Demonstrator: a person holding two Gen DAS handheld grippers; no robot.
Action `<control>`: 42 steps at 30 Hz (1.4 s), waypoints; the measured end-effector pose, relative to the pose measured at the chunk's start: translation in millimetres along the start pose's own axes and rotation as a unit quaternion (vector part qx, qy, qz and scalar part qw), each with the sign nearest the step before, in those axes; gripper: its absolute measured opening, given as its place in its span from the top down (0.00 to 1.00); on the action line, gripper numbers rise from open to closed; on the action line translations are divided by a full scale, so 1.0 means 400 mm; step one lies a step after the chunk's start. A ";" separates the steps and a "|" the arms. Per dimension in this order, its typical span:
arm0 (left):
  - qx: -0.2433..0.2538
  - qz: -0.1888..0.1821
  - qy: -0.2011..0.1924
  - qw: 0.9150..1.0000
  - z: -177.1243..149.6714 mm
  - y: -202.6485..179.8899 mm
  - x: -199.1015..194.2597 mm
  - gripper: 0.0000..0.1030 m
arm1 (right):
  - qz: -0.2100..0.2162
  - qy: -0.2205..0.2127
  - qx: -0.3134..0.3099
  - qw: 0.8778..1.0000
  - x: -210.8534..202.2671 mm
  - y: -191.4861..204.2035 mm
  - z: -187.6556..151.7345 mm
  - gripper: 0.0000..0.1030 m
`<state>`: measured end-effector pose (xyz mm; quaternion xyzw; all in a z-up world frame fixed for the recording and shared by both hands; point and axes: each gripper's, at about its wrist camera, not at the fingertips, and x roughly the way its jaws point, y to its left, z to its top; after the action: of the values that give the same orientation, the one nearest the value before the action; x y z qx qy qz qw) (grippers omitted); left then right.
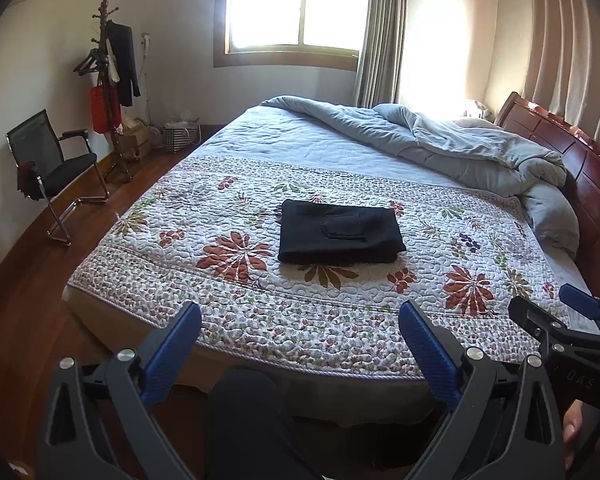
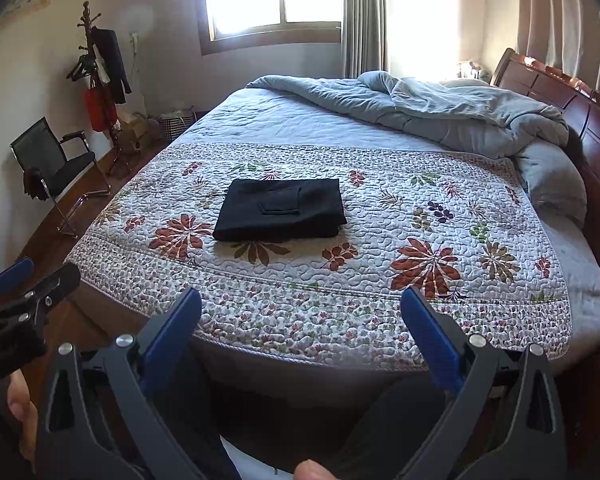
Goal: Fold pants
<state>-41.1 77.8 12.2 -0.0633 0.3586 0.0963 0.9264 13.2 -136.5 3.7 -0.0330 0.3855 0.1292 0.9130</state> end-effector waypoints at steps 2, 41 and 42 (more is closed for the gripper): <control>-0.001 0.000 0.001 1.000 -0.001 0.003 0.001 0.04 | 0.000 0.000 0.000 1.000 0.001 -0.002 0.000 0.04; -0.009 -0.005 0.006 1.000 -0.016 0.020 -0.007 0.04 | 0.002 0.003 -0.006 1.000 -0.009 0.010 -0.010 0.04; -0.009 -0.004 0.006 1.000 -0.017 0.021 -0.007 0.04 | 0.003 0.004 -0.006 1.000 -0.008 0.008 -0.009 0.04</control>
<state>-49.3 84.3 8.5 -0.0734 0.3629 0.0948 0.9241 7.6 -134.6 3.4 -0.0377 0.3882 0.1338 0.9110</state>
